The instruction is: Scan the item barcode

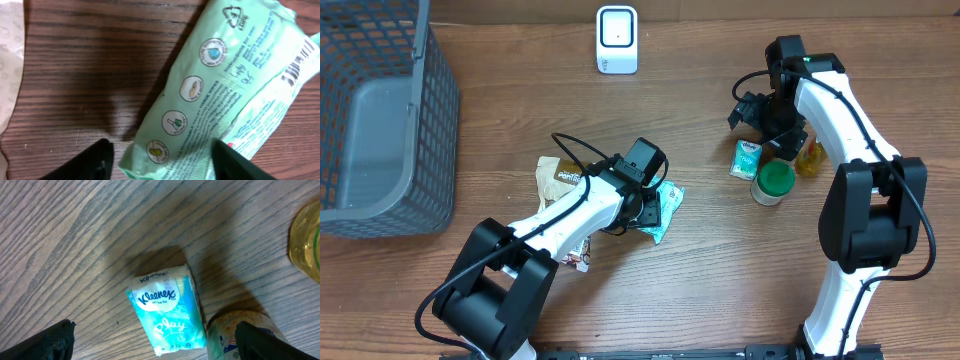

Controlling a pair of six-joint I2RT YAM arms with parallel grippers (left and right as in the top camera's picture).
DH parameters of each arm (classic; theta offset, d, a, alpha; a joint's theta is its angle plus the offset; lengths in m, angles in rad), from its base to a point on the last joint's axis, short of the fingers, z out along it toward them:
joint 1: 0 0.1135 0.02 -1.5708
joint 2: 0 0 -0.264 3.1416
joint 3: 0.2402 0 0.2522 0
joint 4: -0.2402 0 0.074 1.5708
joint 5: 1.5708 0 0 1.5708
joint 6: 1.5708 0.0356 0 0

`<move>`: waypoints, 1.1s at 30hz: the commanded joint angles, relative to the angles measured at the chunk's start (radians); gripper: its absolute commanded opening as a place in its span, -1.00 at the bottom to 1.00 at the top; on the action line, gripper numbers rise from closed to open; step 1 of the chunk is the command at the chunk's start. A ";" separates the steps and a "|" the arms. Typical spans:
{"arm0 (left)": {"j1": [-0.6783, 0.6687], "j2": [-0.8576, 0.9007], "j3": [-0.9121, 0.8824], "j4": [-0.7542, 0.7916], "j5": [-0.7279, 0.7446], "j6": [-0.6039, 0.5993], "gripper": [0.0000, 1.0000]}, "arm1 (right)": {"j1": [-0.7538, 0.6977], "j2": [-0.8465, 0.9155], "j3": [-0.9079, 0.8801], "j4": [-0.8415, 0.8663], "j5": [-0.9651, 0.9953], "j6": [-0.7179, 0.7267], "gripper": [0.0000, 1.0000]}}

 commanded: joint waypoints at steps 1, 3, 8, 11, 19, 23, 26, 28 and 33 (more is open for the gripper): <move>-0.005 0.001 -0.015 -0.006 -0.075 -0.024 0.17 | -0.004 -0.022 0.027 0.001 -0.001 -0.004 1.00; -0.005 0.001 -0.015 -0.021 -0.107 -0.058 0.17 | -0.004 -0.022 0.027 0.001 -0.001 -0.004 1.00; -0.002 0.001 -0.015 -0.068 -0.172 -0.123 0.22 | -0.004 -0.022 0.027 0.002 -0.001 -0.004 1.00; -0.002 0.001 -0.015 -0.075 -0.181 -0.134 0.23 | -0.004 -0.022 0.027 0.001 -0.001 -0.004 1.00; 0.005 0.001 -0.013 -0.088 -0.200 -0.141 0.05 | -0.004 -0.022 0.027 0.001 -0.001 -0.004 1.00; 0.019 -0.001 0.009 -0.152 -0.204 -0.140 -0.02 | -0.004 -0.022 0.027 0.001 -0.001 -0.004 1.00; 0.032 -0.009 0.039 -0.210 -0.261 -0.138 -0.02 | -0.004 -0.022 0.027 0.001 -0.001 -0.004 1.00; 0.039 -0.017 0.063 -0.238 -0.291 -0.127 0.04 | -0.004 -0.022 0.027 0.001 -0.001 -0.004 1.00; 0.059 -0.023 0.128 -0.246 -0.138 0.080 0.41 | -0.004 -0.022 0.027 0.002 -0.001 -0.004 1.00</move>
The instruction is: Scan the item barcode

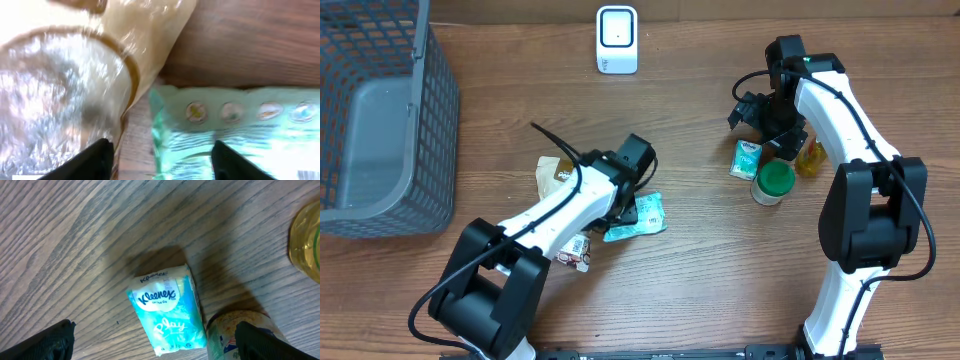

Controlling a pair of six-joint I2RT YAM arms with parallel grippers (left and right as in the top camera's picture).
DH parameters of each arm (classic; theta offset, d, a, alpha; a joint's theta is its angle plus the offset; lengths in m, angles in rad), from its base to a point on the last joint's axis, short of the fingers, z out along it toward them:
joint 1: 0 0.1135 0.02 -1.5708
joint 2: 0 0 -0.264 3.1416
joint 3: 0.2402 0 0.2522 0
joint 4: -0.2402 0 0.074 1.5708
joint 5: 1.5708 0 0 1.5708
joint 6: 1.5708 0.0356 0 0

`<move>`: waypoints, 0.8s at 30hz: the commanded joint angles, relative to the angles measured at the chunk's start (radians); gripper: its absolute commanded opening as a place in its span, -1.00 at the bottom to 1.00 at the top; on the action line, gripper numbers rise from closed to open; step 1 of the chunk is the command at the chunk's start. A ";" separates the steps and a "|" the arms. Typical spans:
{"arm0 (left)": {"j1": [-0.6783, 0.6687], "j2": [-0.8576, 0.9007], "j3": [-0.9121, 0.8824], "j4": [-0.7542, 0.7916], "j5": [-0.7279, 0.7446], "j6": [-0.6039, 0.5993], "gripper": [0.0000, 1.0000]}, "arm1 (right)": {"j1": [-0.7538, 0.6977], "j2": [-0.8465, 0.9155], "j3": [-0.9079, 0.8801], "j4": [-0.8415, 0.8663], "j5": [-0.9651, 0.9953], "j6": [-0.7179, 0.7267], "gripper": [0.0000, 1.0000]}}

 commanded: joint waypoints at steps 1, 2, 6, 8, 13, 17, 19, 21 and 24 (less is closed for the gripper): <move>0.016 -0.019 0.061 0.001 0.080 0.177 0.51 | -0.004 -0.022 0.027 0.002 -0.002 -0.004 1.00; 0.019 -0.019 0.065 0.001 0.086 0.199 0.57 | -0.004 -0.022 0.027 0.002 -0.002 -0.004 1.00; 0.042 -0.018 0.067 0.004 0.086 0.254 0.81 | -0.004 -0.022 0.027 0.013 -0.002 -0.004 1.00; 0.051 -0.018 0.067 -0.003 0.087 0.252 0.81 | -0.004 -0.022 0.027 0.023 -0.002 -0.004 1.00; 0.058 -0.013 0.060 0.037 0.082 0.251 0.79 | -0.004 -0.022 0.027 0.045 -0.002 -0.004 1.00; 0.056 -0.002 0.042 0.131 0.085 0.265 0.79 | -0.004 -0.022 0.027 0.049 -0.002 -0.004 1.00; 0.056 0.010 0.042 0.151 0.094 0.265 0.80 | -0.004 -0.022 0.027 0.049 -0.002 -0.004 1.00; 0.056 0.022 0.042 0.153 0.097 0.264 0.72 | -0.004 -0.022 0.027 0.049 -0.002 -0.004 1.00; 0.056 0.049 0.042 0.141 0.109 0.264 0.66 | -0.004 -0.022 0.027 0.049 -0.002 -0.004 1.00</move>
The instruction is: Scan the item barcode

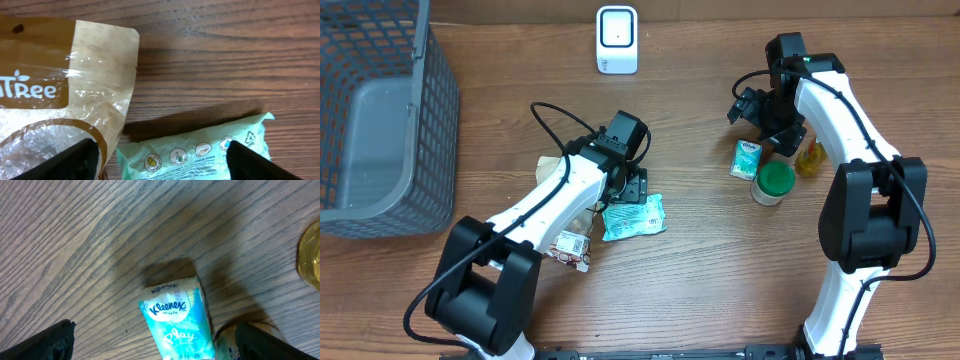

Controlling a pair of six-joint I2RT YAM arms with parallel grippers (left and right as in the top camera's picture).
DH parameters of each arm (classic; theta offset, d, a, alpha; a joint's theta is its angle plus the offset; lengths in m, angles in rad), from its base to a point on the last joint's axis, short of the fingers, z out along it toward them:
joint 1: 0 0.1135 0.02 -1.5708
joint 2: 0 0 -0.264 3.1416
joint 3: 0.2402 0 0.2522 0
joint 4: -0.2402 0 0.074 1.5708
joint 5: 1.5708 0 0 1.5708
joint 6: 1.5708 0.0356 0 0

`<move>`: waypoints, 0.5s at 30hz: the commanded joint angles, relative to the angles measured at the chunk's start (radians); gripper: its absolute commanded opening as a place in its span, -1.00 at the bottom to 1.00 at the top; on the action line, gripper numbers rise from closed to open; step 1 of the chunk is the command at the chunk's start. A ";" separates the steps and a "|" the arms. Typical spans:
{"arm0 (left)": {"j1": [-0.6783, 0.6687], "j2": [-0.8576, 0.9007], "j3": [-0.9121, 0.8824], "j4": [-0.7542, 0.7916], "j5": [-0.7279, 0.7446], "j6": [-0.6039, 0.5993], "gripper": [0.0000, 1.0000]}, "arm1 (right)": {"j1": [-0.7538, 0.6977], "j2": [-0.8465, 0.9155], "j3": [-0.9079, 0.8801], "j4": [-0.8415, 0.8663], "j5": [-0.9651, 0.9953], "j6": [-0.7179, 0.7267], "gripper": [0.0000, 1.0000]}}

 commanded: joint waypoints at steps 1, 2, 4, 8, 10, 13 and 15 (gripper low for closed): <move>0.000 0.047 -0.006 -0.010 0.032 0.014 0.66 | -0.004 -0.022 0.027 0.003 -0.001 -0.004 1.00; 0.000 0.058 -0.006 -0.016 0.043 0.014 0.65 | -0.004 -0.022 0.027 0.003 -0.001 -0.004 1.00; 0.000 0.072 -0.006 -0.034 0.073 0.015 0.44 | -0.004 -0.022 0.027 0.003 -0.001 -0.004 1.00; 0.000 0.072 -0.006 -0.076 0.141 0.015 0.40 | -0.004 -0.022 0.027 0.003 -0.001 -0.004 1.00; 0.000 0.072 -0.006 -0.101 0.169 0.015 0.31 | -0.004 -0.022 0.027 0.003 -0.001 -0.004 1.00; 0.000 0.072 -0.005 -0.141 0.217 0.015 0.21 | -0.004 -0.022 0.027 0.003 -0.001 -0.004 1.00; 0.000 0.072 -0.005 -0.157 0.262 0.016 0.24 | -0.004 -0.022 0.027 0.003 -0.001 -0.004 1.00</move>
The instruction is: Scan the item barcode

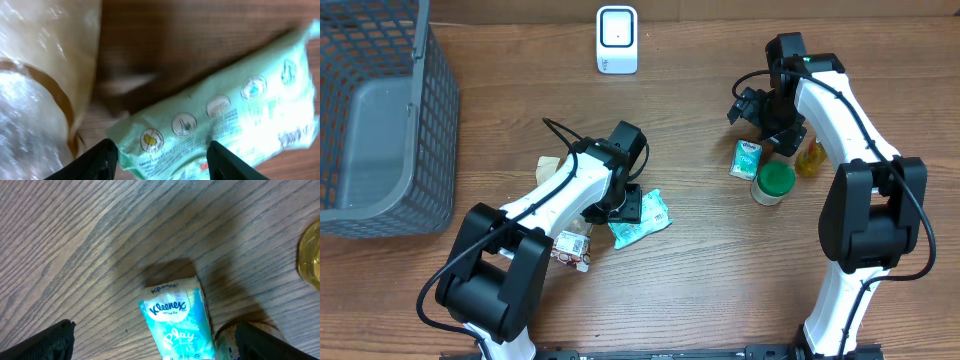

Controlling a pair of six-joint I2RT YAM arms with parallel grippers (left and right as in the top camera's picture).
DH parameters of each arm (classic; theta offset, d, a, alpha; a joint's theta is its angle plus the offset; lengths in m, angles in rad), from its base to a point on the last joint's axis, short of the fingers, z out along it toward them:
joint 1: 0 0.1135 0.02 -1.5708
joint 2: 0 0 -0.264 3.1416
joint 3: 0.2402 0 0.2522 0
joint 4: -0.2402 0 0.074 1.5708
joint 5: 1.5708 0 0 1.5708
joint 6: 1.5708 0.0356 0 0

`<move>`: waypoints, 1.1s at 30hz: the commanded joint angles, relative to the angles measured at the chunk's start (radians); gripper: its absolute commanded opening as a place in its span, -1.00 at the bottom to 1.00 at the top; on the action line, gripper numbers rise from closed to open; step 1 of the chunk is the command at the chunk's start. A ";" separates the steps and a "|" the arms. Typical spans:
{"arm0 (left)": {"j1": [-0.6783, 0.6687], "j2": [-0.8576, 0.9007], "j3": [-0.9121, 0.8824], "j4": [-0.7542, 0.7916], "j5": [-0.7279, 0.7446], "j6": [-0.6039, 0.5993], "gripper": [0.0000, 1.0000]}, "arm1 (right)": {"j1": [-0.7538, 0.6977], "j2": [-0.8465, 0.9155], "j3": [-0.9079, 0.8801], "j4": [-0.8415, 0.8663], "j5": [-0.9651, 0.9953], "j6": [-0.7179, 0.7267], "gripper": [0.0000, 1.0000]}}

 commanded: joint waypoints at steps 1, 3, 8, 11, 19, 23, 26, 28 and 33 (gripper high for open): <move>0.000 0.011 -0.004 -0.015 0.136 0.016 0.25 | -0.004 -0.022 0.027 0.003 -0.001 -0.004 1.00; 0.000 0.011 -0.003 -0.016 0.207 0.023 0.26 | -0.004 -0.022 0.027 0.003 -0.001 -0.004 1.00; 0.000 0.011 0.028 -0.049 0.182 0.035 0.23 | -0.004 -0.022 0.027 0.003 -0.001 -0.004 1.00; 0.000 0.011 0.057 -0.069 0.175 0.081 0.25 | -0.004 -0.022 0.027 0.003 -0.001 -0.004 1.00; 0.000 0.011 0.063 -0.050 0.051 0.108 1.00 | -0.004 -0.022 0.027 0.003 -0.001 -0.004 1.00; -0.001 0.012 0.063 -0.043 0.045 0.111 1.00 | -0.004 -0.022 0.027 0.003 -0.001 -0.004 1.00; -0.001 0.012 0.060 -0.035 0.046 0.113 0.91 | -0.004 -0.022 0.027 0.003 -0.001 -0.004 1.00; -0.001 0.012 0.052 -0.027 0.046 0.113 0.78 | -0.004 -0.022 0.027 0.003 -0.001 -0.004 1.00; -0.001 0.012 -0.003 0.034 0.045 0.112 0.61 | -0.004 -0.022 0.027 0.003 -0.001 -0.004 1.00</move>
